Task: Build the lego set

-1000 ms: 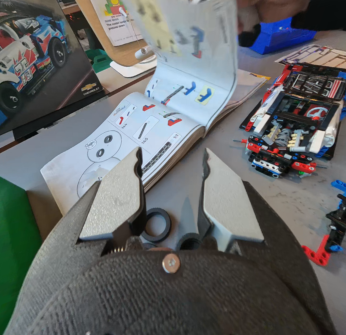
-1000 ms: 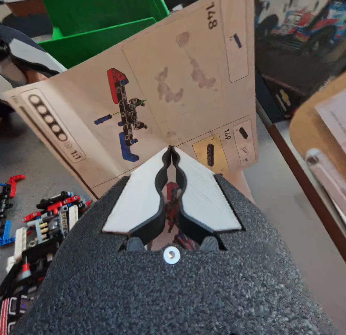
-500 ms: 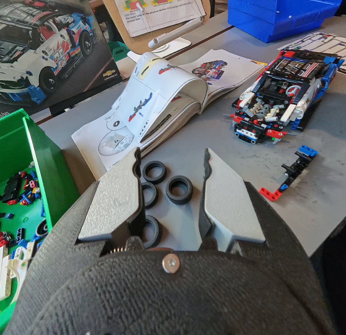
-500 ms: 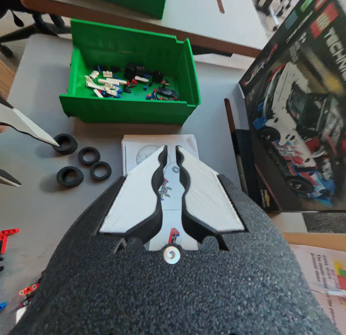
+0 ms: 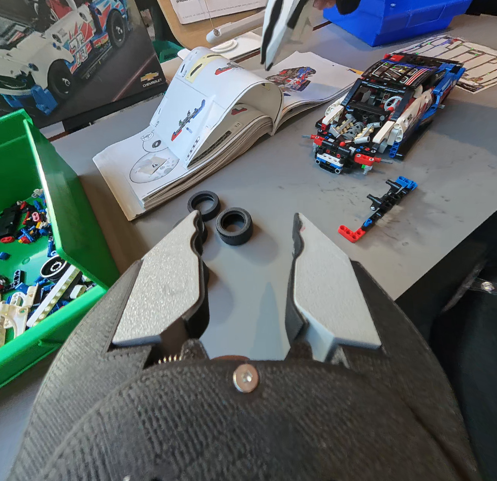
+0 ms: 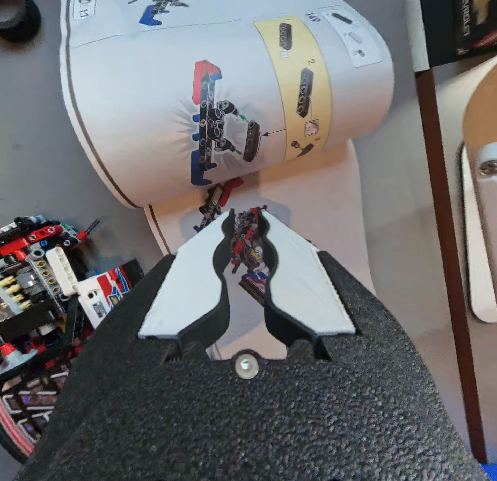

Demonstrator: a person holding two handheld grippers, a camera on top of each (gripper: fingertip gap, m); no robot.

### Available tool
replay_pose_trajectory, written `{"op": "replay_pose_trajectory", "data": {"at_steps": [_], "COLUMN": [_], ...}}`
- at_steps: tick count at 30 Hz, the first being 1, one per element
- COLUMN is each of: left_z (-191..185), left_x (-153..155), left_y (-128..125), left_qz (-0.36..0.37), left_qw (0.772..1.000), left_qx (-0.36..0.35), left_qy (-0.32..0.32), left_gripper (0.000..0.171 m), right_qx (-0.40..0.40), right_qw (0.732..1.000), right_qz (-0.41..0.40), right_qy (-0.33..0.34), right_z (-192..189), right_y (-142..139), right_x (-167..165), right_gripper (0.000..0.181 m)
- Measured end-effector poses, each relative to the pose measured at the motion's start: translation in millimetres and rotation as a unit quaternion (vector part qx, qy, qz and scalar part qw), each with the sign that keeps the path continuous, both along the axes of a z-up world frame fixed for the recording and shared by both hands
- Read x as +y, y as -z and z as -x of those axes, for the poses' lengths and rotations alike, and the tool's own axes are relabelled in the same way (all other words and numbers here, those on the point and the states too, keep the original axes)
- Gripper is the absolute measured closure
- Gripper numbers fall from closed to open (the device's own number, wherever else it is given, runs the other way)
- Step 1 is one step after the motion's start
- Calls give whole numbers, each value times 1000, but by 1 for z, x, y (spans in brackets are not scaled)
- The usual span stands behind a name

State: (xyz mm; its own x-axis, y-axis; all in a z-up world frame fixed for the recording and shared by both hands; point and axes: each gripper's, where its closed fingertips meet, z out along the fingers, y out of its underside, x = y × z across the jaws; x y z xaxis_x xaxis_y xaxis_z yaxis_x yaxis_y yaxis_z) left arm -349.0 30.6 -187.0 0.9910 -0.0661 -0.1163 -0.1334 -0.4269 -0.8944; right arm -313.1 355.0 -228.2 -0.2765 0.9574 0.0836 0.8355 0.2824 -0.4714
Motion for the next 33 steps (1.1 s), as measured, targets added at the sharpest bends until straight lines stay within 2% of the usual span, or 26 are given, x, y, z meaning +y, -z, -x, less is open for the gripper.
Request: {"op": "replay_pose_trajectory", "data": {"at_steps": [4, 7, 10, 20, 27, 30, 33], "left_z": [1, 0, 1, 6, 7, 6, 3], "left_x": [-1, 0, 1, 3, 7, 9, 11], "left_y": [5, 11, 19, 34, 42, 39, 36], "left_qz": [3, 12, 23, 31, 38, 34, 27], "left_qw": [1000, 1000, 1000, 999, 997, 998, 998], "left_qx": [-20, -18, -10, -41, -65, -59, -62], "left_qy": [-5, -2, -1, 7, 3, -5, -11], "left_gripper": [106, 106, 106, 106, 106, 106, 105], "right_qx": [18, -5, -65, -96, -71, -38, 18], "right_qw": [999, 997, 995, 989, 991, 995, 997], "right_qz": [-11, 9, -3, -13, -9, -6, 11], "right_qy": [-44, -74, -78, -116, -110, -91, -71], "right_z": [36, 61, 71, 77, 76, 66, 43], "right_y": [8, 16, 41, 53, 37, 14, -21], "right_x": [-26, -51, -58, -62, -61, -56, -60], "right_gripper": [165, 162, 162, 163, 162, 160, 155]}}
